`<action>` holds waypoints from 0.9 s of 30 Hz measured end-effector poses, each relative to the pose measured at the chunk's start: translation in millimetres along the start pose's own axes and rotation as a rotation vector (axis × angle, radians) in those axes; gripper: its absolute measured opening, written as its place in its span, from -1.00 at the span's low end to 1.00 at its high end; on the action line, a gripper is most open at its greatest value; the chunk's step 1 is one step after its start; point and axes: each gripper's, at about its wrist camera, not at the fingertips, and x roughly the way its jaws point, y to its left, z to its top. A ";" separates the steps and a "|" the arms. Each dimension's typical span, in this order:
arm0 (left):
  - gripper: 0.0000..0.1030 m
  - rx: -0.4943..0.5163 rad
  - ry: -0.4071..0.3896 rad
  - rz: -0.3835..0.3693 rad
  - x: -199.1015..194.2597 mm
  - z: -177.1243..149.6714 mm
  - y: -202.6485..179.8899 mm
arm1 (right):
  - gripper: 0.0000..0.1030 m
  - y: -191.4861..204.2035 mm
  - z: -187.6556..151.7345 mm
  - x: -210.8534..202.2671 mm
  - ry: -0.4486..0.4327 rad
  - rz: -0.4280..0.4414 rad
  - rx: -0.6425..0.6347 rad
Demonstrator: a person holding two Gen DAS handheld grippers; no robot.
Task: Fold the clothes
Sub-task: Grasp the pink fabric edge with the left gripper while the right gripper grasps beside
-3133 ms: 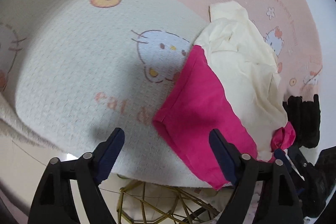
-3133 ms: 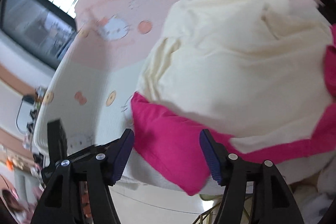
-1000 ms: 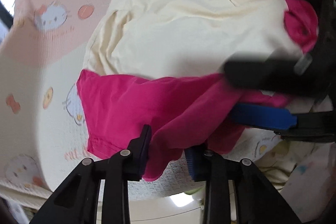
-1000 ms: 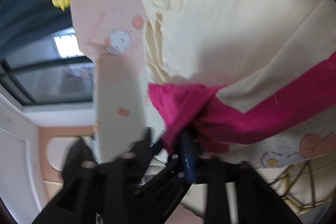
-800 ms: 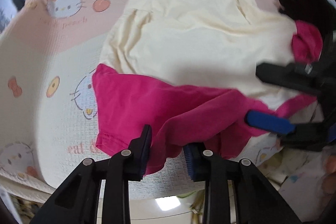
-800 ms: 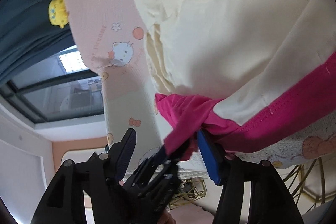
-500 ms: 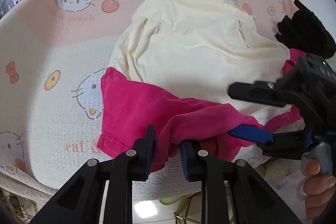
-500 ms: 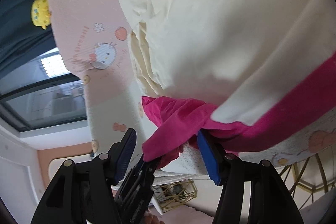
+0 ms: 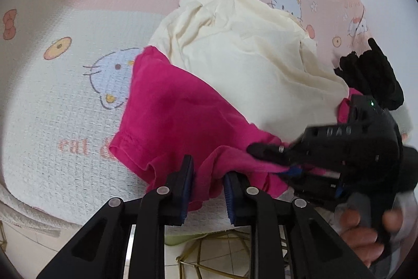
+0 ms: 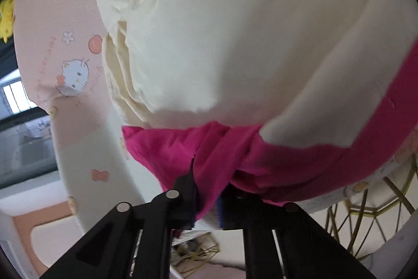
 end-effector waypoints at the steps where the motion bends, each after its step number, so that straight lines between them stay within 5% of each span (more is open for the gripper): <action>1: -0.62 -0.013 -0.004 -0.006 -3.0 -0.1 2.4 | -0.85 2.1 -3.3 1.1 0.012 -0.016 -0.024; 6: -0.62 -0.085 -0.038 -0.031 -26.0 -3.1 20.5 | -0.85 22.5 -19.8 7.1 0.088 -0.114 -0.159; 13: -0.63 -0.120 -0.091 0.039 -66.4 -14.3 56.5 | -0.85 55.8 -69.6 34.7 0.234 -0.081 -0.302; 19: -0.62 -0.146 -0.109 0.100 -78.9 -26.8 86.6 | -0.85 89.6 -108.6 52.7 0.201 -0.206 -0.548; 27: -0.62 -0.159 -0.115 0.140 -75.6 -22.2 101.6 | -0.83 101.6 -119.8 79.1 0.203 -0.247 -0.589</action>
